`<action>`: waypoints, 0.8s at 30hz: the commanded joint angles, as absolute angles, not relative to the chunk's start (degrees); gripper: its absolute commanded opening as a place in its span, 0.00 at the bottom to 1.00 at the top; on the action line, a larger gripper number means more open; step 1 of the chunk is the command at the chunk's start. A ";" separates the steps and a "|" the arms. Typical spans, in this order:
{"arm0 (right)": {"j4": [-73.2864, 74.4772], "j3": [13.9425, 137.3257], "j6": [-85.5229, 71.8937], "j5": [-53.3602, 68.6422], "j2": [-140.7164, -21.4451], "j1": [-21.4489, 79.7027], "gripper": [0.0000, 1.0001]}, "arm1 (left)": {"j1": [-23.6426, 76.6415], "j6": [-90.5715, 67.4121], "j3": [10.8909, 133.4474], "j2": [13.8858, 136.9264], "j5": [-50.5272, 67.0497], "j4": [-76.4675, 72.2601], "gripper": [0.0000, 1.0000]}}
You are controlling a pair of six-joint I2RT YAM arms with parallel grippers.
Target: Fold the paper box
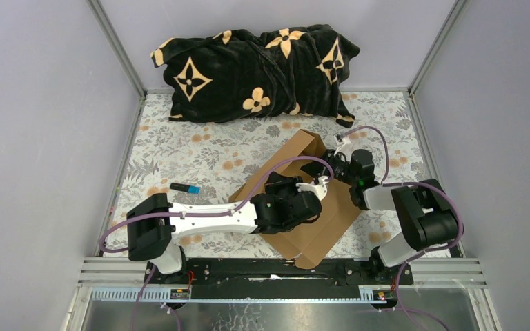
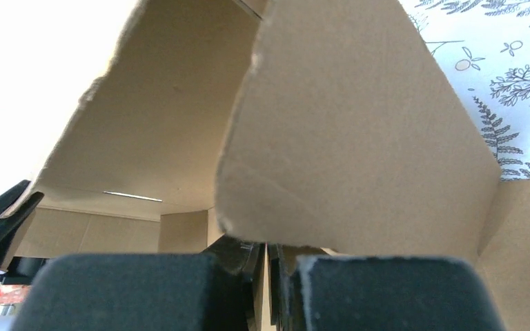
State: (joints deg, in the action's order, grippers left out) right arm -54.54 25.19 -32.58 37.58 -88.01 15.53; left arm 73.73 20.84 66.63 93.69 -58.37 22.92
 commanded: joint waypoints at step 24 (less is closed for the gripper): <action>-38.12 30.63 -42.27 37.14 -71.35 -1.34 0.21 | 74.88 16.17 65.02 95.46 -51.44 24.17 0.04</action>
State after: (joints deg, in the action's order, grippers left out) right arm -42.48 28.95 -38.89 39.55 -70.22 3.29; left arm 73.95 19.88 66.61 93.82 -58.52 22.94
